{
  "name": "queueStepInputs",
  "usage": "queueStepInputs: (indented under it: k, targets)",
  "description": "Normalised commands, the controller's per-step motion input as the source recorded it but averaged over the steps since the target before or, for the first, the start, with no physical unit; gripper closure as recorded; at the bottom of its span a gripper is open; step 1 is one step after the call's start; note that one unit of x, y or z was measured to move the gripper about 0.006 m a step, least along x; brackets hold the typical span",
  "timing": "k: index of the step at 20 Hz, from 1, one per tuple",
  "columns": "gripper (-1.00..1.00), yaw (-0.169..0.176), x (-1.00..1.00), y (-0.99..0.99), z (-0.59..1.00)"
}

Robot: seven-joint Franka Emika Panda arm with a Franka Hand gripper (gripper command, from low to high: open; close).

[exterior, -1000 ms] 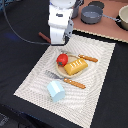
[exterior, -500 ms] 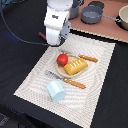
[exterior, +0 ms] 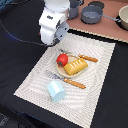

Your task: Interact with the objects in diverse but meaningful ways.

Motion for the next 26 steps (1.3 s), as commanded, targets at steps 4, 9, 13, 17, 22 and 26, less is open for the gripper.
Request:
queueStepInputs:
  k: [4,9,13,17,22,26]
  targets:
    - [-1.0,-0.058,-0.56,0.17,-0.21]
    - [-1.0,-0.054,-0.56,0.19,-0.19]
    - [-1.0,-0.048,-0.59,0.2,-0.2]
    - [-1.0,-0.042,-0.62,0.23,-0.21]
    - [-1.0,-0.037,-0.65,0.24,-0.22]
    - [-1.0,-0.027,-0.71,0.26,-0.22]
